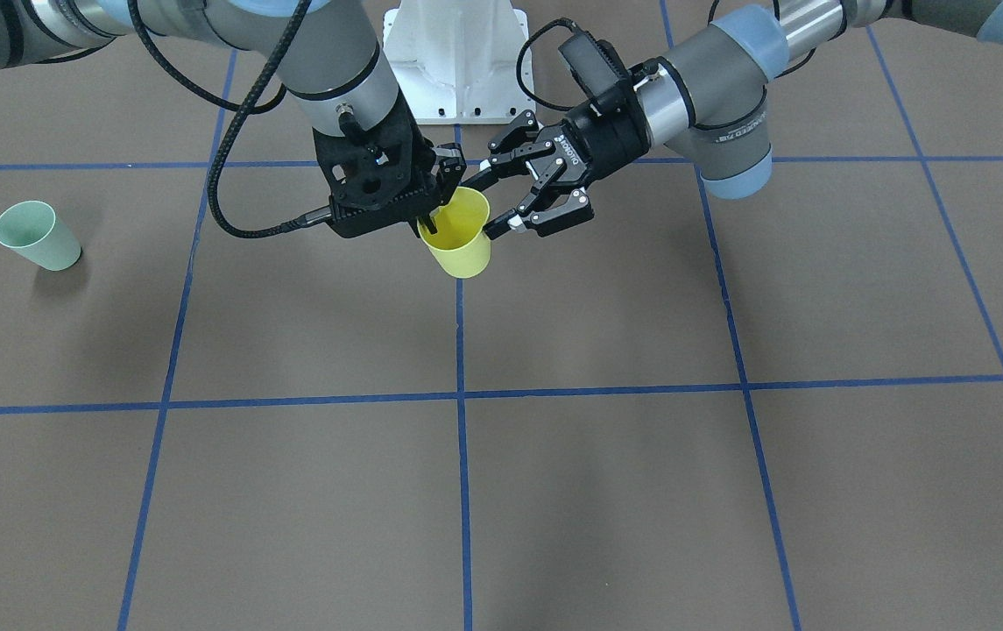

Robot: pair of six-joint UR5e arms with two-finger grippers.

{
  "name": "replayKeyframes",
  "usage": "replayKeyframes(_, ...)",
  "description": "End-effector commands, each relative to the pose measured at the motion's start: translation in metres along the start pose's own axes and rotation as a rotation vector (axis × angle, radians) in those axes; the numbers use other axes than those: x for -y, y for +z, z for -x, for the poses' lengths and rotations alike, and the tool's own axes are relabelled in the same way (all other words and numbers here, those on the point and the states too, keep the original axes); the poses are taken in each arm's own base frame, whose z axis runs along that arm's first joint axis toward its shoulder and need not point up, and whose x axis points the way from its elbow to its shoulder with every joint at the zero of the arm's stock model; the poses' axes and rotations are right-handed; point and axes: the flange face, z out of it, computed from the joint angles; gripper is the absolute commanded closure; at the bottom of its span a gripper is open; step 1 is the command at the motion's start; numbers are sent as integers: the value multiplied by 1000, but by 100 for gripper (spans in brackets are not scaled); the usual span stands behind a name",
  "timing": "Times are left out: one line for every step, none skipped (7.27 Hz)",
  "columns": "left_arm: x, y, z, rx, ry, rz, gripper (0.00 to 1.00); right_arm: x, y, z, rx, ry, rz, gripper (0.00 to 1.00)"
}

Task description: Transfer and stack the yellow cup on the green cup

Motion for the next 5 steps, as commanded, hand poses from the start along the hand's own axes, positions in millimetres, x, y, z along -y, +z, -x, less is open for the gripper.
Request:
replayKeyframes(0,0,0,0,0,2,1,1,0,-2,-11,8,-11,100)
replayKeyframes(-1,-1,1,2,0,3,1,1,4,-8,-22,13,-13,100)
replayKeyframes(-1,-1,2,3,2,3,1,1,6,-12,-31,19,-17,100)
replayKeyframes(0,-1,3,5,3,3,1,-2,4,-16,-30,18,-21,100)
replayKeyframes(0,-2,3,6,4,2,1,-8,3,-26,-31,20,-21,100)
